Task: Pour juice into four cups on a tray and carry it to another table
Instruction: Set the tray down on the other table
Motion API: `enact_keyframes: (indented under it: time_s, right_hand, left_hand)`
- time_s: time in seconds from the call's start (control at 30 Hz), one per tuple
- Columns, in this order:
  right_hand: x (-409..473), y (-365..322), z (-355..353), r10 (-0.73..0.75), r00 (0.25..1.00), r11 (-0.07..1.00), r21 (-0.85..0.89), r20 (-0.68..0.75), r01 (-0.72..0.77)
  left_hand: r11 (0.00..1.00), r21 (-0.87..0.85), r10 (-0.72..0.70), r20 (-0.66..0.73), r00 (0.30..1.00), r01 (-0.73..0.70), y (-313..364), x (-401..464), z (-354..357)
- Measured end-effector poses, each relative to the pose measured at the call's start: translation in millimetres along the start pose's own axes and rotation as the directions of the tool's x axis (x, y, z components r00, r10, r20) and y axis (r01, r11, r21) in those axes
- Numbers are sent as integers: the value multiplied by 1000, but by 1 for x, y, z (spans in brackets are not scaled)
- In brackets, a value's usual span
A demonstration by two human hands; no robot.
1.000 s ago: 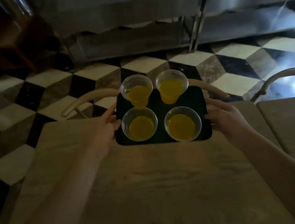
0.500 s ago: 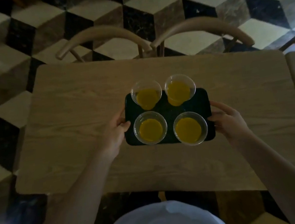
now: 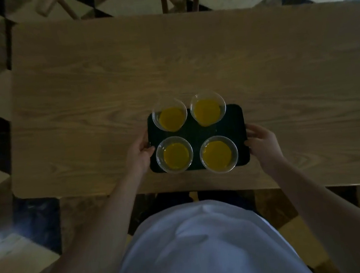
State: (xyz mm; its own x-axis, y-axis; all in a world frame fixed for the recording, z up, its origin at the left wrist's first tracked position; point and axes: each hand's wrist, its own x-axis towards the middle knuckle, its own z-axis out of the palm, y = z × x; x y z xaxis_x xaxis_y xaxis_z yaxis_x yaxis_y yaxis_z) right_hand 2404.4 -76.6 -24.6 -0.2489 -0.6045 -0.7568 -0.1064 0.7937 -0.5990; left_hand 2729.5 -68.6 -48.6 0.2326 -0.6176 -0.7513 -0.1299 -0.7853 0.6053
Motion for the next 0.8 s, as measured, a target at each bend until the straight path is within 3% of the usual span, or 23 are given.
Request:
enact_keyframes:
  time_s: [0.37, 0.8]
  right_hand:
    - [6, 21, 17, -31, 999, 1000, -1, -9, 31]
    - [39, -23, 22, -109, 994, 994, -28, -31, 108]
  left_hand:
    - [999, 20, 36, -28, 999, -36, -8, 7, 1]
    - [995, 80, 64, -65, 996, -59, 34, 51, 17]
